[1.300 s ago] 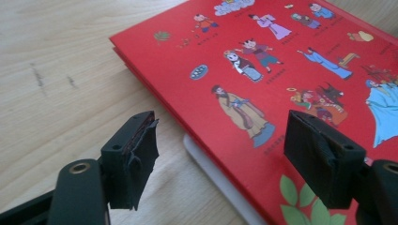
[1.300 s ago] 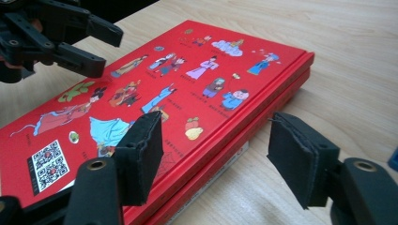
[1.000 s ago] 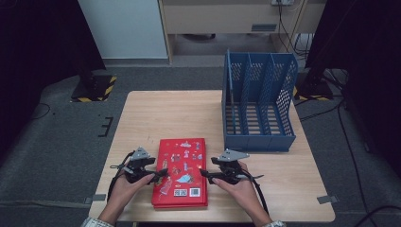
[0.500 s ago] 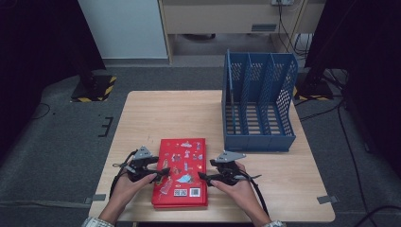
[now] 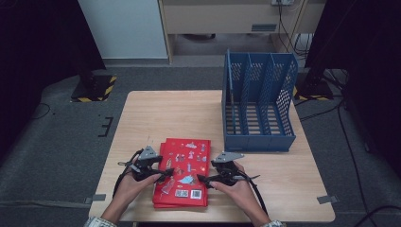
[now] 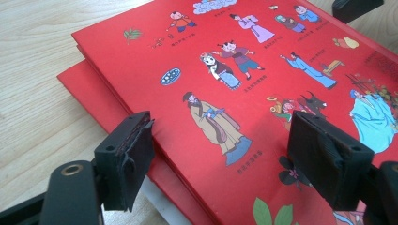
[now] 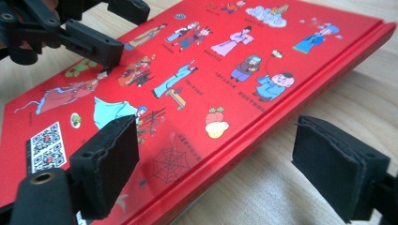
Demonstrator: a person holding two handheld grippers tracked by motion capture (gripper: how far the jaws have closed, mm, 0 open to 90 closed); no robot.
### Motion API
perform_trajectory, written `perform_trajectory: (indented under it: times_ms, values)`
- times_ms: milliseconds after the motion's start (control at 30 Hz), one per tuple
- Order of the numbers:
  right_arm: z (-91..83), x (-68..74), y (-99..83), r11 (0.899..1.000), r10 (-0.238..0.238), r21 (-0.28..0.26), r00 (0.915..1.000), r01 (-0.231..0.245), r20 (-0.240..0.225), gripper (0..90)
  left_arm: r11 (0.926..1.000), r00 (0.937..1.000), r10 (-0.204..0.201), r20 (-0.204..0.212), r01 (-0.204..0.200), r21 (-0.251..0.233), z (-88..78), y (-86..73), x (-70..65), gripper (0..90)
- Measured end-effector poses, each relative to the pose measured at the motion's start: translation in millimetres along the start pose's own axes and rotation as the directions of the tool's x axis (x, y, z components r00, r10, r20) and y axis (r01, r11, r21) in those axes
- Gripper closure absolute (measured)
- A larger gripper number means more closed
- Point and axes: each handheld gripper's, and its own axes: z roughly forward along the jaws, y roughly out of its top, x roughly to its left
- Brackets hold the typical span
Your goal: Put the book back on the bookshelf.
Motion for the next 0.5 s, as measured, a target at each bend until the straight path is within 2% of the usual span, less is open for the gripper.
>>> perform_trajectory:
  times_ms: [267, 500]
  values:
    - [7.6, -8.9, 0.3, 0.998, 0.057, 0.015, 0.998, -0.057, -0.026, 11.7, 1.0, 1.0, 0.006, 0.0, -0.006, -0.002, 1.2, 0.1, -2.2, 21.0]
    - [16.4, -18.5, 2.7, 0.994, 0.107, 0.026, 0.991, -0.105, -0.08, 11.3, 0.9995, 0.9994, -0.03, 0.015, 0.03, 0.0, 5.3, -2.4, -3.6, 10.8]
